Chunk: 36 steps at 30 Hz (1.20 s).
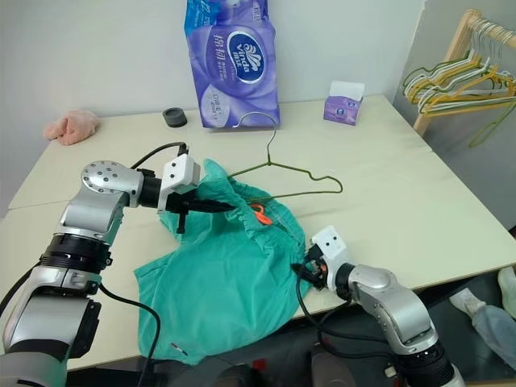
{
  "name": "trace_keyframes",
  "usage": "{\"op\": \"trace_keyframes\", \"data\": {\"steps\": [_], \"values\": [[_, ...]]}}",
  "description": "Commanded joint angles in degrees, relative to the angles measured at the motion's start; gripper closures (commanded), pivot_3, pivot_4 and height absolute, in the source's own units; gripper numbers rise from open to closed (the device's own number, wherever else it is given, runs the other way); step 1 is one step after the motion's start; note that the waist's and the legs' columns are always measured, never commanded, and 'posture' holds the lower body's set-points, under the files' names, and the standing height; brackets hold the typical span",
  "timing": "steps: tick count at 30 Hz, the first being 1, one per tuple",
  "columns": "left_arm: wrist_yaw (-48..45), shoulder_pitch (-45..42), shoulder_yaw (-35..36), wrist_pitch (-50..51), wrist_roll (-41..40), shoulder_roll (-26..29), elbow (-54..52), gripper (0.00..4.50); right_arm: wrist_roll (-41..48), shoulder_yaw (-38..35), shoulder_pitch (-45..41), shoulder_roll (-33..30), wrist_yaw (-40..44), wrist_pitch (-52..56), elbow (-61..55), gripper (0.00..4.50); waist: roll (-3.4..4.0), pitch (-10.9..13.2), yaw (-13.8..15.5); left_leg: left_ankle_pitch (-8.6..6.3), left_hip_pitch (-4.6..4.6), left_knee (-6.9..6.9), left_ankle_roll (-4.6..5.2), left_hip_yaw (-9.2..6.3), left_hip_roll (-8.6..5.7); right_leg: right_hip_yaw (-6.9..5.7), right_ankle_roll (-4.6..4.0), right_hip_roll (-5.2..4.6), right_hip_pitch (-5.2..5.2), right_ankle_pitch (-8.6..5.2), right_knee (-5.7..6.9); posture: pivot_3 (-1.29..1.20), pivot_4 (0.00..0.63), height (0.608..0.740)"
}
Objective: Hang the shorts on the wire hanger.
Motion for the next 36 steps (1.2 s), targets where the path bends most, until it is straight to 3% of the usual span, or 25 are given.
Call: {"op": "trace_keyframes", "data": {"steps": [1,5,11,17,25,36], "values": [[1.14,-0.08,2.68,0.30,-1.68,1.19,-2.15,4.50,0.75,-3.21,-1.02,0.70,0.03,-3.21,-0.10,3.13,0.00,0.00,-0.02,0.00,0.00,0.00,0.00,-0.01,0.00,0.00,0.00,0.00,0.00,0.00,0.00,-0.21,0.094,0.740],[0.66,1.50,4.33,2.71,-3.39,2.76,-4.56,4.50,5.69,-8.65,-1.72,0.28,3.25,-2.63,0.40,4.47,0.00,0.00,-0.05,0.00,0.00,0.00,0.00,0.00,0.00,0.01,0.00,0.00,0.00,0.00,0.01,-0.21,0.092,0.740],[-3.40,3.37,6.96,13.10,-10.93,6.30,-12.55,4.50,13.77,-17.12,-5.00,-3.25,8.29,2.33,4.36,4.50,0.01,0.00,0.02,0.00,0.00,0.00,0.00,-0.03,0.00,-0.02,0.00,-0.01,0.02,0.00,-0.01,-0.20,0.089,0.740],[-7.10,3.58,8.87,24.57,-19.62,10.60,-20.95,4.50,27.89,-25.73,-8.42,-7.85,13.50,15.68,9.53,4.50,0.01,-0.01,0.05,0.00,0.01,-0.01,0.00,-0.04,0.02,-0.03,0.00,-0.01,0.04,0.00,-0.02,-0.19,0.086,0.740],[-11.48,7.11,5.03,16.69,-16.29,16.07,-23.00,4.50,29.69,-27.22,-11.43,-10.58,11.06,19.76,15.43,4.50,0.05,-0.02,0.14,0.00,0.02,-0.04,0.00,0.01,0.02,0.00,0.00,0.01,0.03,0.00,-0.01,-0.19,0.090,0.740],[-11.28,4.23,3.36,9.16,-12.26,16.26,-17.55,4.50,32.80,-28.17,-10.63,-10.78,8.86,22.05,14.55,4.50,0.05,-0.02,1.27,0.00,0.03,-0.02,0.01,0.11,0.02,0.05,0.01,0.02,0.03,0.01,-0.02,-0.20,0.093,0.740]]}}
